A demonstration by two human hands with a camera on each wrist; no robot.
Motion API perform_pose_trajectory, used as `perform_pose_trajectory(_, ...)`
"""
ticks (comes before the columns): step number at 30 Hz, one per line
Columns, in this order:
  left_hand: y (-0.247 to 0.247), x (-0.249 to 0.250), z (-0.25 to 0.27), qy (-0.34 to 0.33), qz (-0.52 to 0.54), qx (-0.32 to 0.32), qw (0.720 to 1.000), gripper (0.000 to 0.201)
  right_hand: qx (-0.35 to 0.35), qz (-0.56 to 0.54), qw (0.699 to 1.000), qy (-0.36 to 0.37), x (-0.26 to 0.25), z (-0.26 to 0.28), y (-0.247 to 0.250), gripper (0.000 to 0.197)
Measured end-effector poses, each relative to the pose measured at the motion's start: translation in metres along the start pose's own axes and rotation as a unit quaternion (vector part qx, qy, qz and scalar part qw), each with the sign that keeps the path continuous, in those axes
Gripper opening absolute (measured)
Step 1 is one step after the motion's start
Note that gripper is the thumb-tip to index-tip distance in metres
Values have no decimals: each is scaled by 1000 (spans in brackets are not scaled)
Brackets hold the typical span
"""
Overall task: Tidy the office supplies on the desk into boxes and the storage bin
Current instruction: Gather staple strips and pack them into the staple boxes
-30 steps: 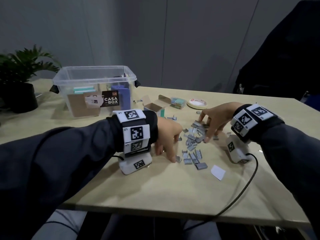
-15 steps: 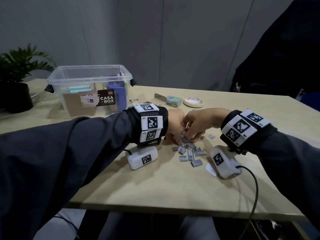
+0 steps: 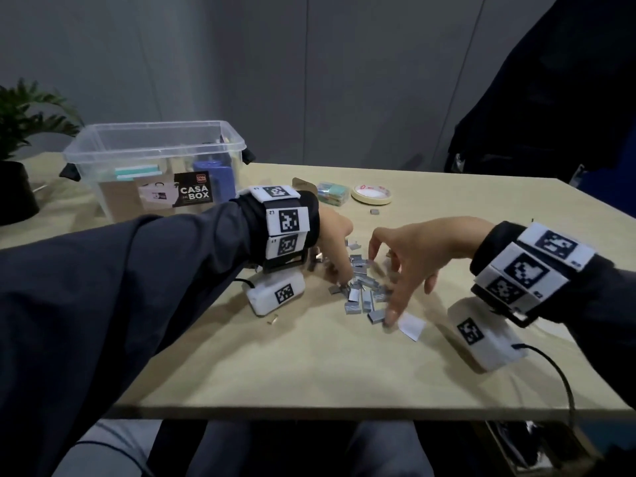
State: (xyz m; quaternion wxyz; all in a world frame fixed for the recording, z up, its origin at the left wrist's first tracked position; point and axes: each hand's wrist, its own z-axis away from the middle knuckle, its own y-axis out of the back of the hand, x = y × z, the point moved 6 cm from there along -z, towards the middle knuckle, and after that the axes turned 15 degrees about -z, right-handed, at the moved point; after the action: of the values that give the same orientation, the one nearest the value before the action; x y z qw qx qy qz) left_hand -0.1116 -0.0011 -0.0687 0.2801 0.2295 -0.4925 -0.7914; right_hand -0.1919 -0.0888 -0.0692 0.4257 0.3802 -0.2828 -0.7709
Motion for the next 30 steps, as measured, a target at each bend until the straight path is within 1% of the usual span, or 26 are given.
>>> perform_pose_trajectory(2,5,2,2,-2,-16,13,1000,67,5,0,1000,1,-1,-3,-10,92)
perform_pose_trajectory(4,3,2,3,-11,-24,3,1000,72,28,-43,999,11,-1,-10,-10,86)
perform_pose_trajectory(6,-1,2,3,-15,-22,-7,1000,75,52,-96,994,18,0,-19,-4,86)
perform_pose_trajectory(8,-5,1,3,-22,9,-12,1000,68,59,-135,989,24,-1,-27,0,87)
perform_pose_trajectory(9,-6,1,2,-24,31,-8,999,63,56,-145,987,27,-2,-31,1,84)
perform_pose_trajectory(11,-7,1,1,-19,64,11,998,56,50,-156,986,29,-6,-35,2,75)
perform_pose_trajectory(14,-8,-3,1,3,87,45,995,50,40,-158,986,33,-11,-39,2,70)
perform_pose_trajectory(17,-11,-6,2,17,152,28,988,44,40,-157,986,36,-13,-40,4,65)
perform_pose_trajectory(19,-11,-7,1,21,163,25,986,42,39,-162,985,40,-13,-42,4,62)
perform_pose_trajectory(24,-8,-9,-4,20,150,39,988,34,44,-149,987,40,-13,-43,7,61)
perform_pose_trajectory(27,-7,-9,-4,10,119,66,991,34,40,-153,987,35,-15,-44,8,62)
perform_pose_trajectory(30,-6,-7,-4,10,76,94,993,28,48,-162,985,40,-17,-43,8,55)
